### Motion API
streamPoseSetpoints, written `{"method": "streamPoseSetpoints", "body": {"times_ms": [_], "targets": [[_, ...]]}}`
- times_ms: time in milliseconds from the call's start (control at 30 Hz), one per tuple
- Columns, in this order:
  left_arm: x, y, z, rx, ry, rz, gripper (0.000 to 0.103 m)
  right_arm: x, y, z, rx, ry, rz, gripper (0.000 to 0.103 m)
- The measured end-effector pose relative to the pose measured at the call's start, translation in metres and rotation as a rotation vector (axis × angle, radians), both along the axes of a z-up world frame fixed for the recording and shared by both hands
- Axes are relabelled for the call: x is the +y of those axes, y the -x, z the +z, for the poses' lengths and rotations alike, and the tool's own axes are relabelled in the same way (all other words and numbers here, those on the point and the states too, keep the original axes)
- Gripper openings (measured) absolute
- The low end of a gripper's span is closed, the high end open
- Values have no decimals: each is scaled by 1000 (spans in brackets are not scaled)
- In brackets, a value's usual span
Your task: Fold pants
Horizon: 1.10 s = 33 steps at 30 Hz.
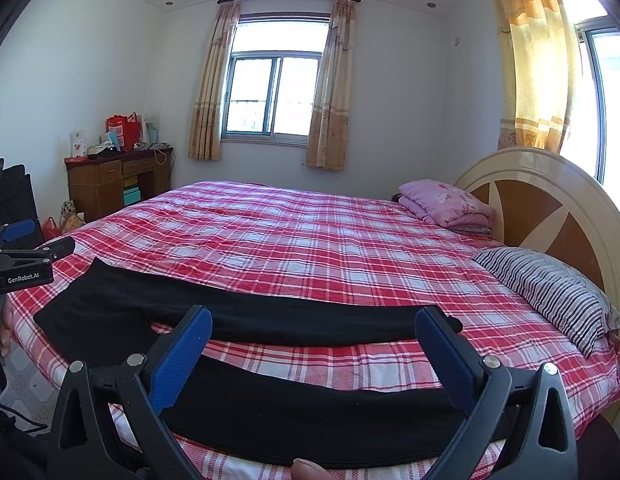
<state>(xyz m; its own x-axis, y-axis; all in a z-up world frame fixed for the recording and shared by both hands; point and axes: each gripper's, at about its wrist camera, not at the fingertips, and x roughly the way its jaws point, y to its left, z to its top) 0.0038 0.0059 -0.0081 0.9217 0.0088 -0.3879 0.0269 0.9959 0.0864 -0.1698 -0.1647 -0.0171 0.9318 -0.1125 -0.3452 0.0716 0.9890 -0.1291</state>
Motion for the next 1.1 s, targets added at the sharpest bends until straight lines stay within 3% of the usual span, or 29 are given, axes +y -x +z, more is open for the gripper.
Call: {"method": "streamPoseSetpoints", "body": {"times_ms": [1100], "targets": [[0,-1,-2,17,-2,-1,103,3,-5,-4,13,9,-6,102]]}}
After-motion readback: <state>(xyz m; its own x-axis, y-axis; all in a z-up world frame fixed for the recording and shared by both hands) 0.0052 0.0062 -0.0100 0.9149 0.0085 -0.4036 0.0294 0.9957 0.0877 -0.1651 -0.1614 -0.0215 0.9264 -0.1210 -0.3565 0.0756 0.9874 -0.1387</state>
